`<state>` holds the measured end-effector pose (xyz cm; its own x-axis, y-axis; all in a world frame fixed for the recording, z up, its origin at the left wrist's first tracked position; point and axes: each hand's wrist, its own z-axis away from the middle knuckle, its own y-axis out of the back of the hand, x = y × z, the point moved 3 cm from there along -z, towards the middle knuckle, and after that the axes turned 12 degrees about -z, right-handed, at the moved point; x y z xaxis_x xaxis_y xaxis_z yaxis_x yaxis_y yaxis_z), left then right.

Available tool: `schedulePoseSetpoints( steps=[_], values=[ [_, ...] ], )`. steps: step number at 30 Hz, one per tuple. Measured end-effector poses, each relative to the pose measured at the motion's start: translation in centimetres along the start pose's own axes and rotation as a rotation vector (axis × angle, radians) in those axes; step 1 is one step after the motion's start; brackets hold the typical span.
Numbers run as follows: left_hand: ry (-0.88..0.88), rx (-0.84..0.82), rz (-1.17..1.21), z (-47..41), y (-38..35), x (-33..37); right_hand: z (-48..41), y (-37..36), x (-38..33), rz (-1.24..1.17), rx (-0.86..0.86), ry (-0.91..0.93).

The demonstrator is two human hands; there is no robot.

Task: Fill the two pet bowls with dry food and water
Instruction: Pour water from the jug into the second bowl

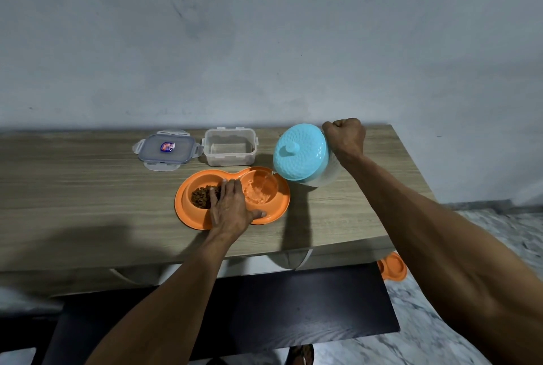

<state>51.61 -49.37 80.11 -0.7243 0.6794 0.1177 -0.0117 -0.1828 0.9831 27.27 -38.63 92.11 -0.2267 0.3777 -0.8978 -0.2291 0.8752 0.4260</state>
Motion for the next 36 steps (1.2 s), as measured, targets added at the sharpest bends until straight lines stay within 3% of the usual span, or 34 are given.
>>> schedulePoseSetpoints(
  steps=[22, 36],
  values=[
    [0.010, -0.005, -0.017, 0.0, -0.1, 0.1, 0.1, 0.0, 1.2, -0.200, 0.027, -0.123],
    [0.006, 0.019, -0.015, 0.1, 0.0, 0.0, -1.9, -1.3, 4.8, -0.533, 0.140, -0.449]
  ],
)
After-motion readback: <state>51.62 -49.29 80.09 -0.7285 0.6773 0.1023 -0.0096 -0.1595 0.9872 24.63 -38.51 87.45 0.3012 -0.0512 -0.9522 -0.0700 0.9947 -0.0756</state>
